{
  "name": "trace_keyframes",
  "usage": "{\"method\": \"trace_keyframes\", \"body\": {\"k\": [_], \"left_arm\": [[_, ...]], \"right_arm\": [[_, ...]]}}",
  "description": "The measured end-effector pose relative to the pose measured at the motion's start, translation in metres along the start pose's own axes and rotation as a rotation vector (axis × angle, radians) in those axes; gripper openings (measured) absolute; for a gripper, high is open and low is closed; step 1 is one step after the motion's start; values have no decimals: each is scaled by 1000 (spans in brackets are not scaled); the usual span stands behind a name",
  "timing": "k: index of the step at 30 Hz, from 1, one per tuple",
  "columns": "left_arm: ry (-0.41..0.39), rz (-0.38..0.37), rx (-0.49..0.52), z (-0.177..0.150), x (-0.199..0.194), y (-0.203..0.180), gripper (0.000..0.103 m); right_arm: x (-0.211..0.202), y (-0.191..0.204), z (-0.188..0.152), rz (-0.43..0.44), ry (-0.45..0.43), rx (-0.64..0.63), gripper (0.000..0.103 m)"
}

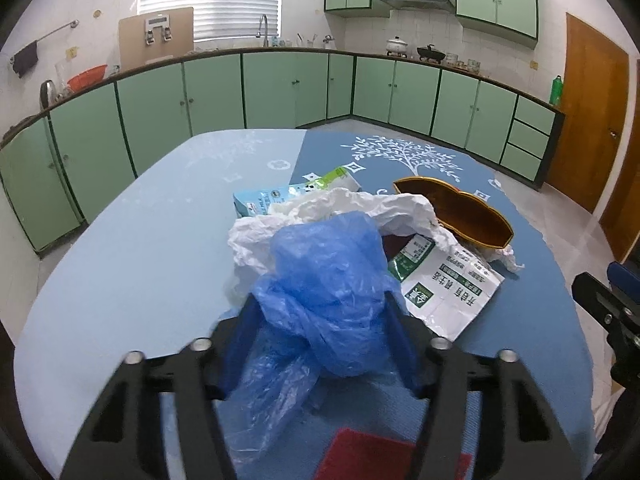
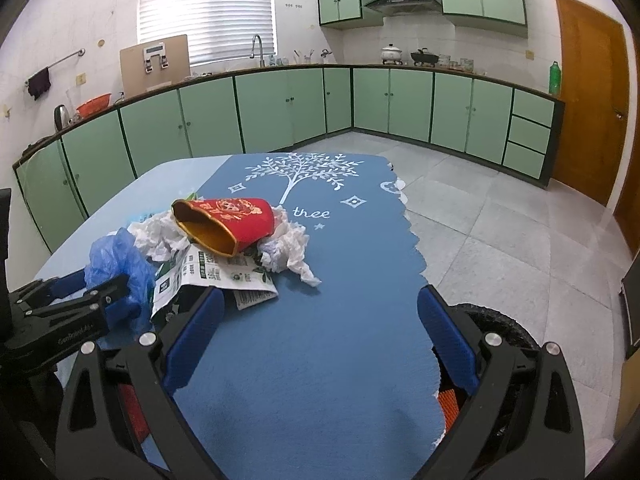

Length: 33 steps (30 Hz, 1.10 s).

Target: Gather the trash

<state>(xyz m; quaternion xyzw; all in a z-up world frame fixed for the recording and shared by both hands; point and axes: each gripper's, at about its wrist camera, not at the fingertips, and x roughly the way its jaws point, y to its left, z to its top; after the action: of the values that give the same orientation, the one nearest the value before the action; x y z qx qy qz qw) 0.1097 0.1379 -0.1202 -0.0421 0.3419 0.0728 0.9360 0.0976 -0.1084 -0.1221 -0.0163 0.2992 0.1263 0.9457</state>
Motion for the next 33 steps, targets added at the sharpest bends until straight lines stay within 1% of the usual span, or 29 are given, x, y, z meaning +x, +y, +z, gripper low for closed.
{"method": "trace_keyframes", "body": {"k": [1,3,4,8,11,20,26,33], "left_arm": [[-8,-1,1,0,-2,0,46],[-15,-1,-3,0,-5,0,36],[-19,5,-7,0,-8,2,24],[-26,-1,-29,2,-14,9,15],[-40,2,-38,4,-20,14,12],[-91,43,-57,7,-45,35,11],[-84,67,-80,2,-48,48,11],[-65,78,-90,-11,-55,62,11]], "right_arm": [[0,1,0,1,-1,-1,95],[-1,2,1,5,-4,-6,95],[-2,3,2,7,-6,-8,95],[-3,6,4,17,-12,-13,95],[-5,11,3,28,-15,-17,95],[-11,28,9,58,-33,-31,95],[-11,41,7,72,-27,-60,95],[-17,60,-1,118,-15,-92,95]]}}
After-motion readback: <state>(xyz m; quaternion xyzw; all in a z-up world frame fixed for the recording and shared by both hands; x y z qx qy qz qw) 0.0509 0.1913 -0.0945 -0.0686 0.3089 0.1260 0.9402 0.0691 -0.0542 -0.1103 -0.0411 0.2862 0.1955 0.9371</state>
